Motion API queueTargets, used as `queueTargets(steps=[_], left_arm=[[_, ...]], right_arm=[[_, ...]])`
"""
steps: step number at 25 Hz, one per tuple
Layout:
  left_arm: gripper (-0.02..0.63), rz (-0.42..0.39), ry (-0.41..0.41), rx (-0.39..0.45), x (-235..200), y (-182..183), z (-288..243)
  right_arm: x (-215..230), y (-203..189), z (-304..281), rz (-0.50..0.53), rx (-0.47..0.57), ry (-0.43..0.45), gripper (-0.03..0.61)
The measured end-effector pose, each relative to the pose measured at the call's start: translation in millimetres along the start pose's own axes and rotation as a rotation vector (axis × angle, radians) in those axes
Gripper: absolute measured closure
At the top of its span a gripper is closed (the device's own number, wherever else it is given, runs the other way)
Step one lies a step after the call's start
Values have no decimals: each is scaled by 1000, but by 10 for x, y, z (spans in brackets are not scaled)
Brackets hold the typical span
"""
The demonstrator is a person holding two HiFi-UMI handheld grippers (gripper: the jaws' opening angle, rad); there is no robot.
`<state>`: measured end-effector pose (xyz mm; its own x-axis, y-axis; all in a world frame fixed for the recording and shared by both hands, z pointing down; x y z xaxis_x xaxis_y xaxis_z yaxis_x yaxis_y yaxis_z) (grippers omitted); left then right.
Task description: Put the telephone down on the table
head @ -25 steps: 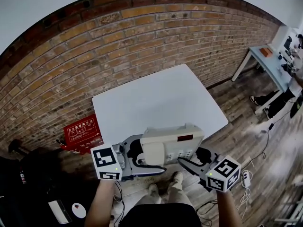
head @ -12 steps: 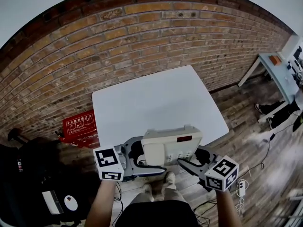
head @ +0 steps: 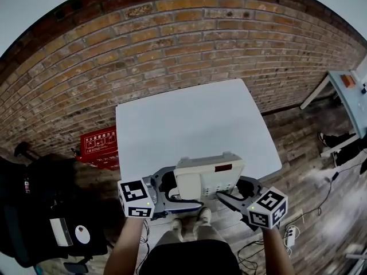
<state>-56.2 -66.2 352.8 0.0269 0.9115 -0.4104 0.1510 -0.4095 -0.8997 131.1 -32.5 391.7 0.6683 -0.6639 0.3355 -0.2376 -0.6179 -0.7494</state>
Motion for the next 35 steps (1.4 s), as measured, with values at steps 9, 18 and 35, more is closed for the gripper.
queueTargets(steps=[9,18,35], left_arm=[[175,77,40,22,-267,-248,-130],[173,162,55,5,-566,-544,-239],[173,287,60,-37,-947,-1104,-400]], right_arm=[[315,-132,-205,-18,-70,54,327],[578,-374,-482,-87,-131,101,327],[893,-826,-873,-161,-228,134,327]])
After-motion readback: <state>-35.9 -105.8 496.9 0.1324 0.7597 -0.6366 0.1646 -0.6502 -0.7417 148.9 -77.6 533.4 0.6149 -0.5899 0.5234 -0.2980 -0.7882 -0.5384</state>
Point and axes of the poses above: the fingertips, and each gripper's own axes: z backward along the fingers, x to its right, y out of its top, the point moved 7 cm from there along z, backward along the fingers, and after that the axes turned 7 degrees about -x, right-handed, at the moved point
